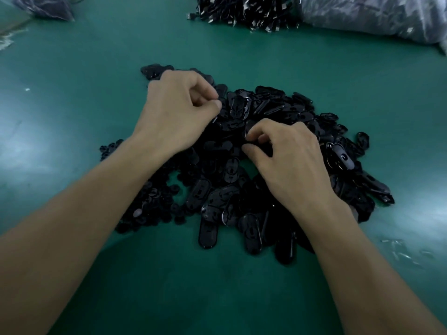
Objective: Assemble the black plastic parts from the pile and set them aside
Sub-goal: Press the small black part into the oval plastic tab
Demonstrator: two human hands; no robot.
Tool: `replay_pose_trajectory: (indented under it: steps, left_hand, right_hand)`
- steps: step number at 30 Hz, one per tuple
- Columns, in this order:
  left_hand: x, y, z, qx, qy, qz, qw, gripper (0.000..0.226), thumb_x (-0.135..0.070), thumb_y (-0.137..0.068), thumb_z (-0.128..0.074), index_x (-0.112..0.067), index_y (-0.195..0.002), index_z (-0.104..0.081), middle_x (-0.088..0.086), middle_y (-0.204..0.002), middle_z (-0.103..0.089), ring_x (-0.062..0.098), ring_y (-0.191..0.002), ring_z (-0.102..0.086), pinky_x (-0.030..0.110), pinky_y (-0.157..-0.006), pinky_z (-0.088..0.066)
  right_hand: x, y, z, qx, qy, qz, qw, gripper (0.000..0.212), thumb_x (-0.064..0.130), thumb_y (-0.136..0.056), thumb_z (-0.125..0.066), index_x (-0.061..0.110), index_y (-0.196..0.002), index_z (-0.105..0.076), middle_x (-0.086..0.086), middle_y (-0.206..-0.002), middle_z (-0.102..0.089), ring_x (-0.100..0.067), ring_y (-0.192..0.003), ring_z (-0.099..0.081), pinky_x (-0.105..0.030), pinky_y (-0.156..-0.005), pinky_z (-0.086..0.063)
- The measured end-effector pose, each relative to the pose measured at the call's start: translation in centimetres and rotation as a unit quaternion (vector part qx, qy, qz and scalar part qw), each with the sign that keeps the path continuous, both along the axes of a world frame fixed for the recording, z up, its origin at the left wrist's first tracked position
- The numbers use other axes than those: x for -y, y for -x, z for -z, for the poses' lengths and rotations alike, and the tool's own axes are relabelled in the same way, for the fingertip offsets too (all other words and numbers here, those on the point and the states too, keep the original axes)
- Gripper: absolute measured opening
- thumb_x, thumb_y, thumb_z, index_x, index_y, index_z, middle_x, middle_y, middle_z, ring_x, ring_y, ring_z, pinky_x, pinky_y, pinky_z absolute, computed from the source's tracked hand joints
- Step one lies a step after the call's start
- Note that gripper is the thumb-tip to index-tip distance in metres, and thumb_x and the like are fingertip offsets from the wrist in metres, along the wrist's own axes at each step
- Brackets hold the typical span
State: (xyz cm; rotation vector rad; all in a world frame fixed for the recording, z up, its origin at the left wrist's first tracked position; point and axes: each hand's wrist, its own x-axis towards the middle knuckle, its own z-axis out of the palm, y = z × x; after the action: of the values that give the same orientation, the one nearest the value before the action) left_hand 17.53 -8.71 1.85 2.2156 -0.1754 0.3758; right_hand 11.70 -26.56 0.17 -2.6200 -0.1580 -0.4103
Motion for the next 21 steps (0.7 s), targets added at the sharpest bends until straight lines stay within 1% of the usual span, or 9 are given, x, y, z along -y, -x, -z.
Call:
replay_pose_trajectory:
  steps: [3,7,9,11,13,15,17,19,21]
  left_hand:
    - [0.3,1.4,0.3,0.009,0.004,0.017,1.000,0.007,-0.029,-0.086,-0.074,-0.031,-0.081,-0.070,-0.015,-0.066,-0.065,-0.009,-0.058,-0.057,0.002,-0.058,-0.040]
    - [0.5,2.9,0.7,0.018,0.005,0.061,0.998,0.008,-0.028,-0.086,-0.075,-0.033,-0.082,-0.070,-0.016,-0.066,-0.065,0.000,-0.061,-0.060,0.008,-0.059,-0.046]
    - [0.6,3.3,0.8,0.022,-0.001,0.084,0.996,0.006,-0.029,-0.085,-0.077,-0.031,-0.087,-0.072,-0.017,-0.067,-0.065,0.003,-0.061,-0.061,0.009,-0.059,-0.046]
    - [0.8,3.5,0.9,0.016,-0.005,0.099,0.995,0.013,-0.032,-0.083,-0.080,-0.029,-0.094,-0.074,-0.016,-0.070,-0.067,0.003,-0.061,-0.059,0.009,-0.059,-0.045]
    - [0.9,3.6,1.0,-0.002,0.000,0.111,0.994,0.023,-0.034,-0.081,-0.080,-0.030,-0.103,-0.074,-0.017,-0.075,-0.069,0.001,-0.064,-0.059,0.009,-0.061,-0.044]
    - [1.0,3.7,0.8,-0.023,0.019,0.121,0.992,0.025,-0.034,-0.082,-0.079,-0.030,-0.107,-0.074,-0.017,-0.079,-0.072,0.000,-0.069,-0.063,0.009,-0.064,-0.046]
    - [1.1,3.7,0.5,-0.045,0.058,0.142,0.987,0.017,-0.027,-0.087,-0.076,-0.028,-0.103,-0.076,-0.014,-0.080,-0.075,0.002,-0.074,-0.069,0.015,-0.070,-0.053]
    - [1.0,3.6,0.3,-0.066,0.118,0.164,0.977,0.012,-0.016,-0.092,-0.071,-0.027,-0.094,-0.076,-0.011,-0.077,-0.076,0.001,-0.068,-0.068,0.015,-0.064,-0.054]
    - [0.9,3.6,0.1,-0.086,0.159,0.170,0.969,0.019,-0.011,-0.094,-0.066,-0.027,-0.087,-0.075,-0.011,-0.070,-0.074,-0.005,-0.058,-0.060,0.009,-0.056,-0.046]
  right_hand:
    - [0.0,0.0,0.1,-0.001,-0.025,0.001,1.000,0.024,0.027,-0.092,-0.071,0.029,-0.115,-0.065,0.008,-0.097,-0.068,-0.024,-0.096,-0.058,-0.043,-0.092,-0.047]
    - [0.5,0.0,0.3,0.024,-0.093,0.011,0.995,0.034,0.015,-0.090,-0.071,0.029,-0.120,-0.063,0.015,-0.089,-0.063,-0.014,-0.090,-0.060,-0.040,-0.088,-0.052]
    - [0.7,0.1,0.3,0.037,-0.117,0.012,0.992,0.035,0.014,-0.090,-0.071,0.031,-0.119,-0.063,0.016,-0.085,-0.062,-0.007,-0.087,-0.061,-0.033,-0.084,-0.053]
    - [1.1,0.2,0.1,0.047,-0.151,0.004,0.987,0.034,0.015,-0.090,-0.071,0.033,-0.117,-0.063,0.016,-0.083,-0.062,-0.002,-0.083,-0.062,-0.019,-0.079,-0.052]
    - [1.4,0.3,-0.3,0.033,-0.214,-0.025,0.976,0.033,0.015,-0.090,-0.072,0.036,-0.113,-0.062,0.014,-0.083,-0.067,0.000,-0.083,-0.065,-0.013,-0.075,-0.051]
    - [1.6,0.4,-0.5,0.010,-0.277,-0.059,0.959,0.031,0.013,-0.090,-0.073,0.037,-0.108,-0.063,0.011,-0.084,-0.072,-0.003,-0.084,-0.069,-0.019,-0.076,-0.054]
    - [1.7,0.4,-0.7,0.002,-0.321,-0.084,0.943,0.031,0.009,-0.089,-0.073,0.035,-0.104,-0.065,0.011,-0.086,-0.074,-0.006,-0.084,-0.071,-0.022,-0.076,-0.055]
    - [1.7,0.4,-0.9,0.006,-0.361,-0.104,0.927,0.030,0.004,-0.088,-0.073,0.031,-0.100,-0.066,0.009,-0.086,-0.076,-0.006,-0.084,-0.072,-0.019,-0.075,-0.054]
    - [1.7,0.4,-1.0,0.011,-0.391,-0.117,0.913,0.029,0.001,-0.088,-0.072,0.027,-0.098,-0.067,0.007,-0.086,-0.076,-0.007,-0.084,-0.072,-0.018,-0.075,-0.054]
